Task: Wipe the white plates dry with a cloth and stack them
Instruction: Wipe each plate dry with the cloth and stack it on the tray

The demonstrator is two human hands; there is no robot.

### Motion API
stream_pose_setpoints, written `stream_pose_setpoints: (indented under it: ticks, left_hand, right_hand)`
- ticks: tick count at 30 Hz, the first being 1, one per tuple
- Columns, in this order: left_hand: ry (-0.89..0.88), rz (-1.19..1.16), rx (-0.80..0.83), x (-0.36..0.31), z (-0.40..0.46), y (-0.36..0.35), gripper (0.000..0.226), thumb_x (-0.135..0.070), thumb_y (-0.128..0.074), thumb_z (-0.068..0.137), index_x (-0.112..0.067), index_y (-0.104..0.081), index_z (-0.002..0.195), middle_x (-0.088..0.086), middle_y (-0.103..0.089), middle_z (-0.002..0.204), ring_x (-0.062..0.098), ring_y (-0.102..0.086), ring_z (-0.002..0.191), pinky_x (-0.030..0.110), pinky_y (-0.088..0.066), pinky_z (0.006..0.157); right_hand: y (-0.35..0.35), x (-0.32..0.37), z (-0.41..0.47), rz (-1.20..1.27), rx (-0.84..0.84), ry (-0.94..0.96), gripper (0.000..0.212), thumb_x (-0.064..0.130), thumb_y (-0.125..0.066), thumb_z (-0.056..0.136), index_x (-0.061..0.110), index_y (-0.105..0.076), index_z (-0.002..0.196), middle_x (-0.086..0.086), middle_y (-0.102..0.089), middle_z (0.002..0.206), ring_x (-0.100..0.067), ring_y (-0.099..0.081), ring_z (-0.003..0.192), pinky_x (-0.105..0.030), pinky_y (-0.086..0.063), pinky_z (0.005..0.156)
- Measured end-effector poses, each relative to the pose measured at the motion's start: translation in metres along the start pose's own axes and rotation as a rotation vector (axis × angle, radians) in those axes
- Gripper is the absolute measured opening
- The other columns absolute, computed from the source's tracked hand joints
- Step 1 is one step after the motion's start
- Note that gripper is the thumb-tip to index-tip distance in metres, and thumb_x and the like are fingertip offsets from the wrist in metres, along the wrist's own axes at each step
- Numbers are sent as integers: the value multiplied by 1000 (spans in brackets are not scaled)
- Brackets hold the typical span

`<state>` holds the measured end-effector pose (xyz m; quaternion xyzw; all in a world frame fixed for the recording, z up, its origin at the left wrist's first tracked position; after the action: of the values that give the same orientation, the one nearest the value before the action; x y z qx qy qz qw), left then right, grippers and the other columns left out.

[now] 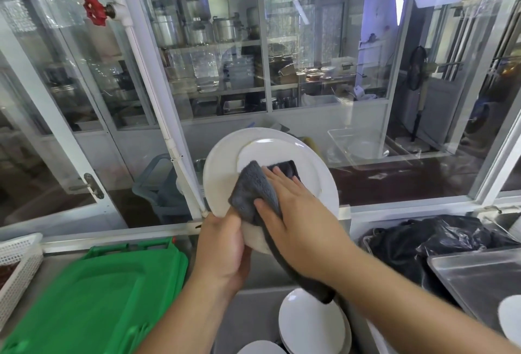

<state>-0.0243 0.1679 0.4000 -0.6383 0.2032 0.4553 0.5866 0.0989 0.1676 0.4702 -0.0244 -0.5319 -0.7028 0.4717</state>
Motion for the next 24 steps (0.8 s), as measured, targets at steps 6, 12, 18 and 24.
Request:
stream_pose_setpoints:
  ticks: [6,12,18,24]
  left_hand:
    - [22,-26,-35,-2,-6,2,44,-24,-72,81,-11,-77,123,16,-78,122,29,-77,108,38,-66,80]
    - [8,28,-82,-3,-10,10,30,-30,-75,77,-28,-86,105,6,-81,118,23,-77,110,48,-58,100]
    - [2,107,-104,3,-8,21,27,-16,-80,88,-18,-81,115,7,-80,119,25,-76,112,52,-56,104]
    - [-40,153,-7,-5,0,11,32,-25,-75,86,-21,-82,118,14,-79,119,31,-76,113,39,-62,86]
  right_hand:
    - [20,-4,53,-98,141,54,49,33,-46,110,21,-42,157,-1,-53,155,-22,-46,142,-21,-30,108]
    - [41,-66,72,-120,23,-211,30,36,-43,111,20,-58,131,-11,-70,114,-35,-64,109,-31,-31,81]
    - [22,-78,27,108,-140,-273,17,34,-48,107,33,-58,122,16,-58,96,-21,-58,107,-23,-37,81]
    - [0,-10,19,236,8,33,39,33,-45,109,55,-48,141,47,-42,143,26,-20,135,11,-8,99]
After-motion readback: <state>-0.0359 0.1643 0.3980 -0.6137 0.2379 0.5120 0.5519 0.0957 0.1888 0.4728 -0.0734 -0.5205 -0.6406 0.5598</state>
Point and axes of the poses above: each hand's wrist, its own z-axis towards the middle knuckle, its own y-axis out of the back of the hand, x = y × z, the point moved 10 cm from there along z, towards the middle knuckle
